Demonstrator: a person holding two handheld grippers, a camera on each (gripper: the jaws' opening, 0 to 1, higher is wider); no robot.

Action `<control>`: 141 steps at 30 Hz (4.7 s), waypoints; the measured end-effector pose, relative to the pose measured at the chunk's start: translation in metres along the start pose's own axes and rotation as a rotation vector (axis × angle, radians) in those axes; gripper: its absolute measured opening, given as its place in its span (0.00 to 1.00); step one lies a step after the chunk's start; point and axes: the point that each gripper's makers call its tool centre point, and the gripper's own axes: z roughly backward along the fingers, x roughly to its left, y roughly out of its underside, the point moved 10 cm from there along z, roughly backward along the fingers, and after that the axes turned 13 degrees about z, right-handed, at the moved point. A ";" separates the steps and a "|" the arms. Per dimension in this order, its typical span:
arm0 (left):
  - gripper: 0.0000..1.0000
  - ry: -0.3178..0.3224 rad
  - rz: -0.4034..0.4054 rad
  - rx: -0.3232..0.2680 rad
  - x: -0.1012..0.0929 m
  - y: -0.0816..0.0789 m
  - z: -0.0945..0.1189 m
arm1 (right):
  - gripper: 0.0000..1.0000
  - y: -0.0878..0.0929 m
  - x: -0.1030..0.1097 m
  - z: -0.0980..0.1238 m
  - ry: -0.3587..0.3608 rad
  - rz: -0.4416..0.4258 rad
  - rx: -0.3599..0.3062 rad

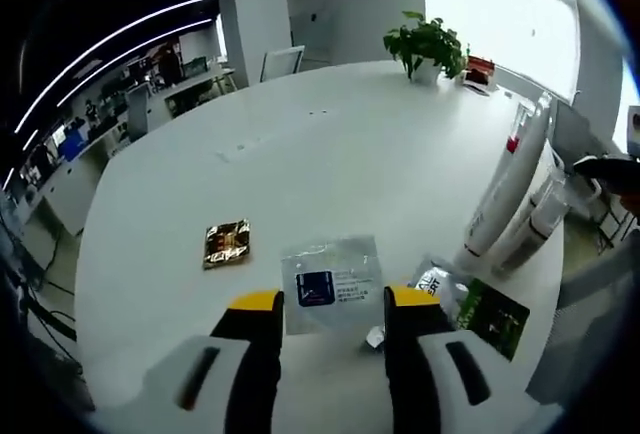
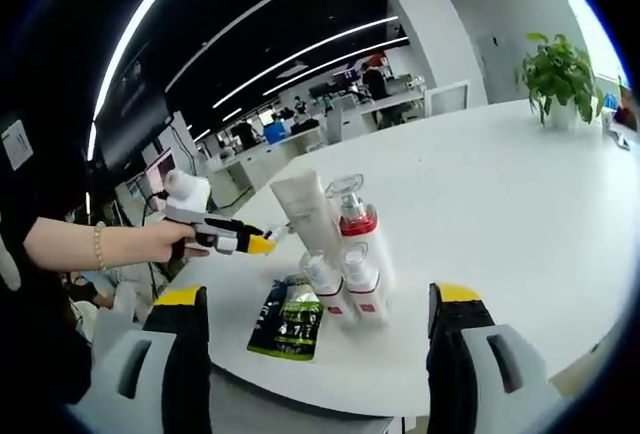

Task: Arrange the skincare products in the storage area until every visible bottle or jar stands upright without overlapping.

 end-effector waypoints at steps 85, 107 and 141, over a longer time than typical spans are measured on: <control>0.50 0.134 0.217 -0.250 -0.065 0.048 0.143 | 0.01 -0.049 0.088 -0.115 -0.501 -0.186 -0.054; 0.01 0.301 0.619 -0.265 -0.038 0.093 0.162 | 0.01 -0.045 0.116 -0.123 -0.611 -0.123 0.019; 0.00 0.148 0.712 0.149 -0.024 0.140 0.108 | 0.01 0.025 0.138 -0.180 -0.437 0.438 0.333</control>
